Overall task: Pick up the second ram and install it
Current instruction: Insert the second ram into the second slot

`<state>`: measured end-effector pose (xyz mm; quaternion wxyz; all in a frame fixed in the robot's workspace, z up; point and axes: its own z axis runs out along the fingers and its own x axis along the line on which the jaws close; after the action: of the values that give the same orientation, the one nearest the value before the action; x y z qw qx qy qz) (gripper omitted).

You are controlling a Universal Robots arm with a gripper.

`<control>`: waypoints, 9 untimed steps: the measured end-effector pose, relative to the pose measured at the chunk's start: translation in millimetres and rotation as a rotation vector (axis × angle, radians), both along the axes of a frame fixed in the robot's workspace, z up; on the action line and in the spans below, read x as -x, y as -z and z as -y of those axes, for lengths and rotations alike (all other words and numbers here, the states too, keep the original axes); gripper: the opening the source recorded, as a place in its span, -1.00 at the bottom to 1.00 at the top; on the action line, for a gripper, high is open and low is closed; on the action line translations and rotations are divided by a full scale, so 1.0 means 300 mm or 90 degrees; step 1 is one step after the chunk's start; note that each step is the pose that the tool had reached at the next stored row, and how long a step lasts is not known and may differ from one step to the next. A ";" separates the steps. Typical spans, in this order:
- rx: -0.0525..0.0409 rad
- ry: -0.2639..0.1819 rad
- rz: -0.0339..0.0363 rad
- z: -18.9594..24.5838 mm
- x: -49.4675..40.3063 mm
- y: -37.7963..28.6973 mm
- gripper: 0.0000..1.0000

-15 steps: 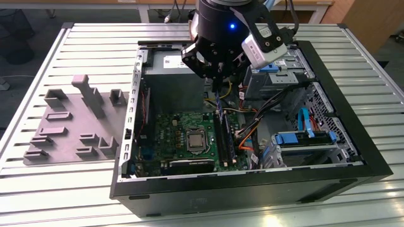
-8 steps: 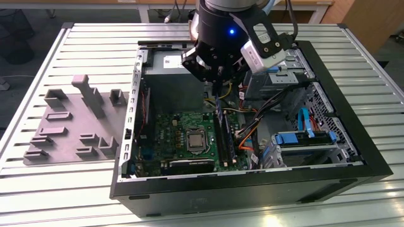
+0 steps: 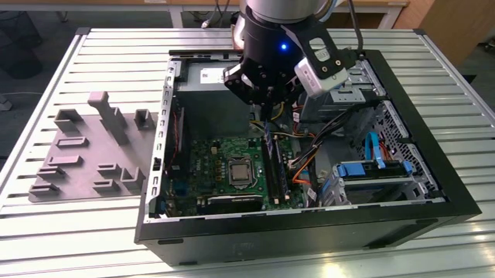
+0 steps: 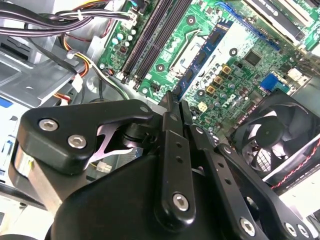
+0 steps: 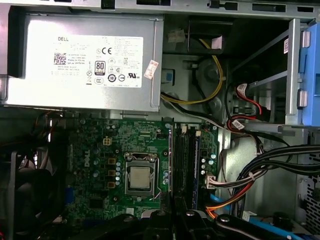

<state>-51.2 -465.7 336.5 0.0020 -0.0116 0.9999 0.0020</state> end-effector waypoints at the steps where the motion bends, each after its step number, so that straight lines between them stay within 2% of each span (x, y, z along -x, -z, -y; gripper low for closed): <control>1: -0.0001 0.000 0.0000 0.000 0.000 0.003 -0.72; 9: -0.0002 0.000 0.0001 0.002 0.000 0.007 -0.72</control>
<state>-51.2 -466.5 334.4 0.0021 -0.0116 0.9999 0.0021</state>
